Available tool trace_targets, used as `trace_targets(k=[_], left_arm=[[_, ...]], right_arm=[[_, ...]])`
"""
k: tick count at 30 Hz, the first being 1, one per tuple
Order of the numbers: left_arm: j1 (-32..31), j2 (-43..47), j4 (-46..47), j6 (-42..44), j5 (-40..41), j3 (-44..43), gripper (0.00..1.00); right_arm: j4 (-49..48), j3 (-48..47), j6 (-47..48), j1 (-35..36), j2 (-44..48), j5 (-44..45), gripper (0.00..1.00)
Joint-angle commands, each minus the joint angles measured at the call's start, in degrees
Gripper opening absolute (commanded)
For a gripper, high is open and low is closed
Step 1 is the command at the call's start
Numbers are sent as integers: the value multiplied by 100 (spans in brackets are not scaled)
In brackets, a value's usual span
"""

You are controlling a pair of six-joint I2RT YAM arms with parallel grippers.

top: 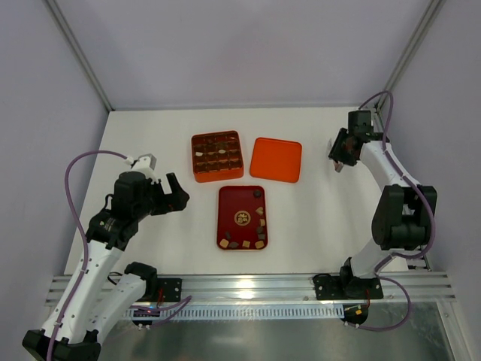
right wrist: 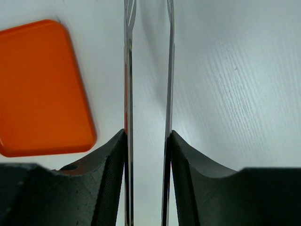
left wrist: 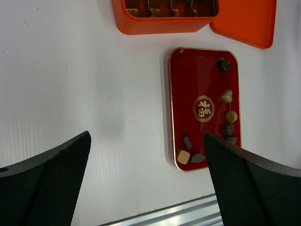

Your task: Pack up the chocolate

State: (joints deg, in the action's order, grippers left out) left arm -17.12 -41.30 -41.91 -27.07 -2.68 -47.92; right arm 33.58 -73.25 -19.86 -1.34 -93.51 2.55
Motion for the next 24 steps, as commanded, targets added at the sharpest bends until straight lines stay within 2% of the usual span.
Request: trace_targets(k=[1, 17, 24], left_arm=[[-10, 17, 166, -26, -75, 2, 100], [-28, -1, 183, -18, -101, 2, 100], [-45, -18, 175, -18, -119, 2, 100]], right_arm=[[-396, -66, -45, -68, -228, 308, 44], [-238, -102, -1, -129, -1116, 53, 56], [-343, 171, -9, -129, -1107, 9, 68]])
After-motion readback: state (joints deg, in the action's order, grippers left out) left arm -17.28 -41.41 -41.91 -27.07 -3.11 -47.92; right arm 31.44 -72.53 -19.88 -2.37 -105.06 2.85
